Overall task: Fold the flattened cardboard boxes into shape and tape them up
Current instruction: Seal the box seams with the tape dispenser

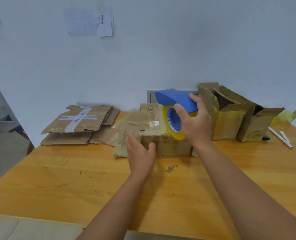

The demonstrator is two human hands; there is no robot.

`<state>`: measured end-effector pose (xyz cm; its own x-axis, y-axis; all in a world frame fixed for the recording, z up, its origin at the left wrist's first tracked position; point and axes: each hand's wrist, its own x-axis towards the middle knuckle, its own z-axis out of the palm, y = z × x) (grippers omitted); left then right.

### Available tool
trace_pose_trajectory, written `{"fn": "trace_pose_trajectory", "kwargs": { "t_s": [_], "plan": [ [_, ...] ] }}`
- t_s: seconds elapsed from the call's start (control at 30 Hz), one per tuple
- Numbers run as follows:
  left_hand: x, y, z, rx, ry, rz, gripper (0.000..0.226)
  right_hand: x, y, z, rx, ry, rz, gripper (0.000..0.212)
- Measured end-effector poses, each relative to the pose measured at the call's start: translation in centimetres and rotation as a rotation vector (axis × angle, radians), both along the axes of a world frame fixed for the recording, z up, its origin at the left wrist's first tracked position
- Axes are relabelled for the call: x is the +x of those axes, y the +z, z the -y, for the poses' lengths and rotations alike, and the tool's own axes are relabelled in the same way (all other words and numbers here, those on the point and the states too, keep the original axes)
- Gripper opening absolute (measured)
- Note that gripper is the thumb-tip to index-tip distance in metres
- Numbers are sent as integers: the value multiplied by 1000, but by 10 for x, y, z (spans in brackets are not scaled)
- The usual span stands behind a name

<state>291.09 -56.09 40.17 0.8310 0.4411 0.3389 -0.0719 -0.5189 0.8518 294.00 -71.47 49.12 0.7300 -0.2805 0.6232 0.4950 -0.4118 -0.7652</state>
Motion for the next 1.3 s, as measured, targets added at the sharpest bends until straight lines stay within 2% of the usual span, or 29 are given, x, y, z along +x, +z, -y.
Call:
{"fn": "trace_pose_trajectory", "kwargs": {
  "t_s": [0.07, 0.2, 0.3, 0.43, 0.53, 0.6, 0.73, 0.9, 1.03, 1.3],
  "plan": [
    [3, 9, 10, 262, 24, 42, 78, -2, 1, 1, 7, 0, -2, 53],
    [7, 18, 36, 694, -100, 35, 63, -7, 5, 15, 58, -52, 15, 58],
    [13, 17, 45, 884, -56, -7, 67, -15, 6, 35, 59, -72, 19, 64],
    [25, 20, 65, 899, -104, 0, 83, -24, 4, 58, 20, -129, 25, 67],
    [38, 28, 83, 935, -113, -87, 95, -28, 5, 66, 43, -129, 24, 67],
    [43, 29, 87, 964, -94, -136, 94, -29, 5, 68, 43, -127, 29, 66],
    [43, 27, 82, 970, -67, -112, 88, -32, 8, 71, 43, -101, 38, 69],
    [46, 34, 89, 951, -60, -227, 109, -30, 15, 72, 47, -105, 47, 62],
    [54, 40, 104, 973, -62, -282, 96, -33, 18, 77, 34, -117, 56, 63],
    [31, 54, 98, 1081, -177, -318, 87, -44, 26, 94, 51, -141, 76, 63]
  ]
}}
